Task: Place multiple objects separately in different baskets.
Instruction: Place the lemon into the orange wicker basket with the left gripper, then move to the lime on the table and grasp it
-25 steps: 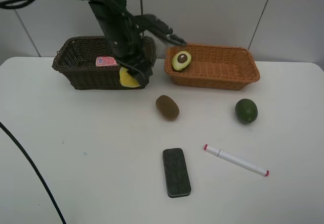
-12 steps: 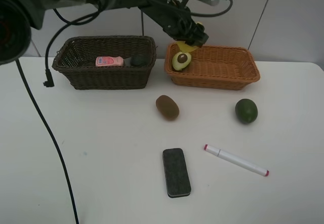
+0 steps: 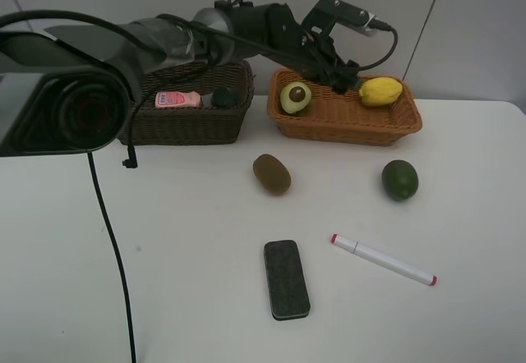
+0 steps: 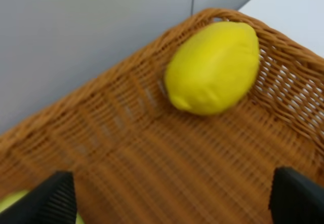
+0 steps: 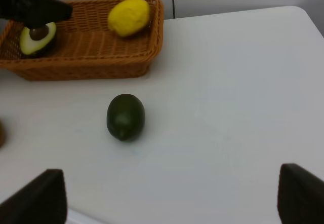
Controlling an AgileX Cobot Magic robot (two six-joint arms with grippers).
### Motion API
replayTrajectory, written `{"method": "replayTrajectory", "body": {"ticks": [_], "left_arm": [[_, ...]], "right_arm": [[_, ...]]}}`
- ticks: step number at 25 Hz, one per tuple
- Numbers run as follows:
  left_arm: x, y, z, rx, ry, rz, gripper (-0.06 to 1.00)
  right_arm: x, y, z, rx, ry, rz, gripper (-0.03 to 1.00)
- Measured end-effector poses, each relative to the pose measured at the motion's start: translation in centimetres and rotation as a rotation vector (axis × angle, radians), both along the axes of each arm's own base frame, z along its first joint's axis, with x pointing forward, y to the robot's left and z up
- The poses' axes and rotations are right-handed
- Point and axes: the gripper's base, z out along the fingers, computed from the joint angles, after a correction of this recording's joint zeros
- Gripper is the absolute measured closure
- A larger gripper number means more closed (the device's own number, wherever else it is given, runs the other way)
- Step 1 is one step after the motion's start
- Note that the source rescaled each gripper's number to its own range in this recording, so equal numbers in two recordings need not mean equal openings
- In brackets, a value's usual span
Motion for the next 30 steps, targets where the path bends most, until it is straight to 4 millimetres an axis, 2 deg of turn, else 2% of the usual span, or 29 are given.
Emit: {"method": "replayTrajectory", "body": {"ticks": [4, 7, 10, 14, 18, 22, 28, 30], "left_arm": [[-1.5, 0.5, 2.3, 0.013, 0.173, 0.007, -0.05], [-2.5, 1.5, 5.5, 0.018, 0.269, 0.016, -0.05], [-2.9, 3.5, 8.3, 0.036, 0.336, 0.028, -0.05], [-2.7, 7.7, 10.4, 0.114, 0.460, 0.112, -0.05], [-1.8, 12.8, 10.6, 0.251, 0.579, 0.303, -0.05], [-1.6, 17.6, 11.1, 0.272, 0.623, 0.478, -0.05], [-5.3, 24.2, 14.0, 0.258, 0.684, 0.622, -0.05], [-6.9, 27.2, 14.5, 0.262, 0.706, 0.696, -0.05]], "right_arm": [[0.0, 0.0, 0.0, 0.000, 0.000, 0.000, -0.01], [0.0, 0.0, 0.0, 0.000, 0.000, 0.000, -0.01], [0.0, 0.0, 0.0, 0.000, 0.000, 0.000, -0.01], [0.0, 0.0, 0.0, 0.000, 0.000, 0.000, -0.01], [0.0, 0.0, 0.0, 0.000, 0.000, 0.000, -0.01], [0.0, 0.0, 0.0, 0.000, 0.000, 0.000, -0.01], [0.0, 0.0, 0.0, 0.000, 0.000, 0.000, -0.01], [0.0, 0.0, 0.0, 0.000, 0.000, 0.000, -0.01]]}}
